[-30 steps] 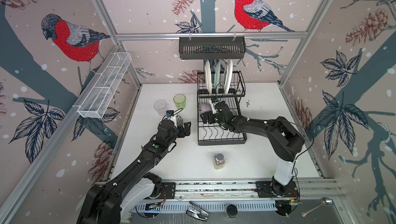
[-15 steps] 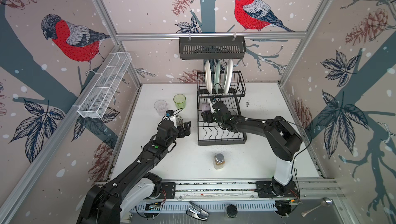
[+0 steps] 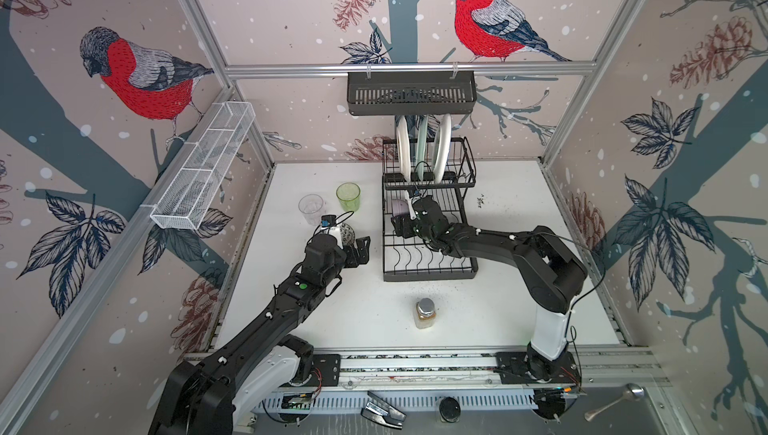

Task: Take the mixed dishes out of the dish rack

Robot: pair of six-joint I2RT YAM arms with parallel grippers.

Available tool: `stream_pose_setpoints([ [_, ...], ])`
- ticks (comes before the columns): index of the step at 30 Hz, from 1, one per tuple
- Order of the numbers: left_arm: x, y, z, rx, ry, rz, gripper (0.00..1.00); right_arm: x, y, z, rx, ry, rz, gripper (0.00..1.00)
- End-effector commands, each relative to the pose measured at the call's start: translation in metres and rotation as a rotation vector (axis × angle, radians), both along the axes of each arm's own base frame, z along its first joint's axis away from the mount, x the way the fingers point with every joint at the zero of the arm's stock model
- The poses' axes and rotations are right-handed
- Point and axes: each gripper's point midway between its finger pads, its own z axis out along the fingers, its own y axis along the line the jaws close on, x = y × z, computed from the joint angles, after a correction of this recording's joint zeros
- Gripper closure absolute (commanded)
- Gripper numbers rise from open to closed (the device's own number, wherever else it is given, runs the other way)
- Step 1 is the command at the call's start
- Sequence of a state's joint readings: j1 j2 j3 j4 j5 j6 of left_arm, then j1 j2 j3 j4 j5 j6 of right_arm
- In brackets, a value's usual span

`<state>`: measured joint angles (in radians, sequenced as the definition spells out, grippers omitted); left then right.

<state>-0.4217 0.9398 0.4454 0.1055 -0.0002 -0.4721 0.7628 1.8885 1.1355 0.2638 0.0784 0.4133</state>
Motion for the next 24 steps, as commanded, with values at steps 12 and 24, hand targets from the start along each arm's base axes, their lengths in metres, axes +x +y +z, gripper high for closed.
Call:
stream_pose_setpoints([
  [12, 0.002, -0.002, 0.013, -0.022, -0.057, -0.006, 0.03, -0.003, -0.018, 0.019, -0.057, -0.087, -0.085, 0.4],
  [24, 0.002, -0.004, 0.01, -0.025, -0.047, -0.015, 0.03, -0.017, -0.03, 0.028, -0.013, -0.07, -0.101, 0.43],
])
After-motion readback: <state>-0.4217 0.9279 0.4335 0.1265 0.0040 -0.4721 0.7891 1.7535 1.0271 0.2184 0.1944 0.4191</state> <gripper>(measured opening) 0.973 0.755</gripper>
